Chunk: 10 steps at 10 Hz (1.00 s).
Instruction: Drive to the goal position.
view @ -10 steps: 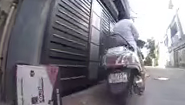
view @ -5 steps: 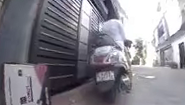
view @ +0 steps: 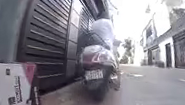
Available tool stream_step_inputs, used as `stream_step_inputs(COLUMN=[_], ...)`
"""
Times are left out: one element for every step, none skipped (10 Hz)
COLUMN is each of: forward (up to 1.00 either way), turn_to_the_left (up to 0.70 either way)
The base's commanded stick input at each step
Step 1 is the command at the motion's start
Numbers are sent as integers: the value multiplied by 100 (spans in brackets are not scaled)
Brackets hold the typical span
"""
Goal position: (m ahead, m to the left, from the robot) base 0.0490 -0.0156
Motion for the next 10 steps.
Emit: stream_step_inputs(forward=[0,0,0,0,0,0,0,0,0,0], turn_to_the_left=[-70,-70,-70,-70,-70,-70,-70,-70,-70,-70])
